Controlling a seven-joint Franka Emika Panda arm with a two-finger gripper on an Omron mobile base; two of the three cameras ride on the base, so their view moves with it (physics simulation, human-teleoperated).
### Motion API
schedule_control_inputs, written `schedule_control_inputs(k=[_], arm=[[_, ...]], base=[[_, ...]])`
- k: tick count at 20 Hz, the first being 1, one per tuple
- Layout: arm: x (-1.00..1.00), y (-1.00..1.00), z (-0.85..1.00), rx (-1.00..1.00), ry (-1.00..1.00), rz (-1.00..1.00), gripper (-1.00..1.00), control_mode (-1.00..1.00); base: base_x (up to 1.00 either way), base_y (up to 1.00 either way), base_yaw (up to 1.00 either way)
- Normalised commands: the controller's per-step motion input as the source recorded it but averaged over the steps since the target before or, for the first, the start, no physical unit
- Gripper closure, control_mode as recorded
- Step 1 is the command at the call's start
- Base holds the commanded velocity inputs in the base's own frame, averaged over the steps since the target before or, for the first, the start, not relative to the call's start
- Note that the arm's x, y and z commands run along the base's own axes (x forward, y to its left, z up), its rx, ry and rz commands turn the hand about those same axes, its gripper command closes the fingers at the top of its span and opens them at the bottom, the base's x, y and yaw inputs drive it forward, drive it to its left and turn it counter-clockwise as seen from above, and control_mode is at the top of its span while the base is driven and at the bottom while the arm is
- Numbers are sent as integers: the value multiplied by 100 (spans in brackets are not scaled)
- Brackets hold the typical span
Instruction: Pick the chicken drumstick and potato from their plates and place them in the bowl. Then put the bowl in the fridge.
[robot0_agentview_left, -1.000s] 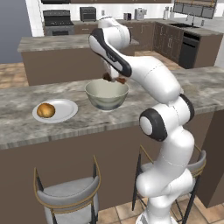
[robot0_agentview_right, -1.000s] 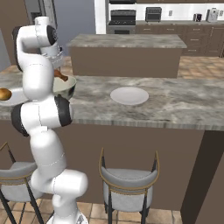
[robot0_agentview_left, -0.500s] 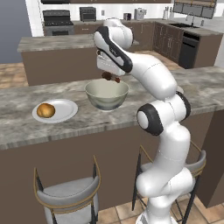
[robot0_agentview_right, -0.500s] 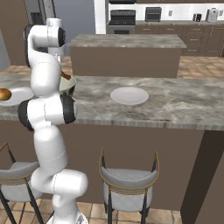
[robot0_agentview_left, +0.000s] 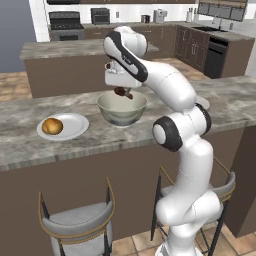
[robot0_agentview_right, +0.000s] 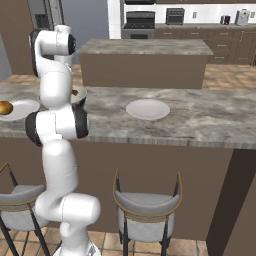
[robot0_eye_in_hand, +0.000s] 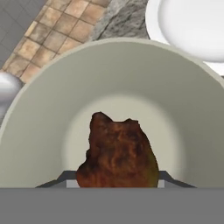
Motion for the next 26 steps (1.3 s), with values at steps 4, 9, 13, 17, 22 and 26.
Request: schedule_control_inputs(k=[4,9,13,17,22,26], arm=[[0,27,-10,0,5,4,100,-100],[1,18,-13,0,0,0,100,-100],[0,5,-16,0,-6,0,100,-100],[0,0,-18,0,-16,-4,100,-100],[0,0,-17,1,-18,-9,100,-100],[0,0,-19,2,-9,-12,100,-100]], base=[[0,0,0],[0,0,0],[0,0,0],[0,0,0],[0,0,0],[0,0,0]])
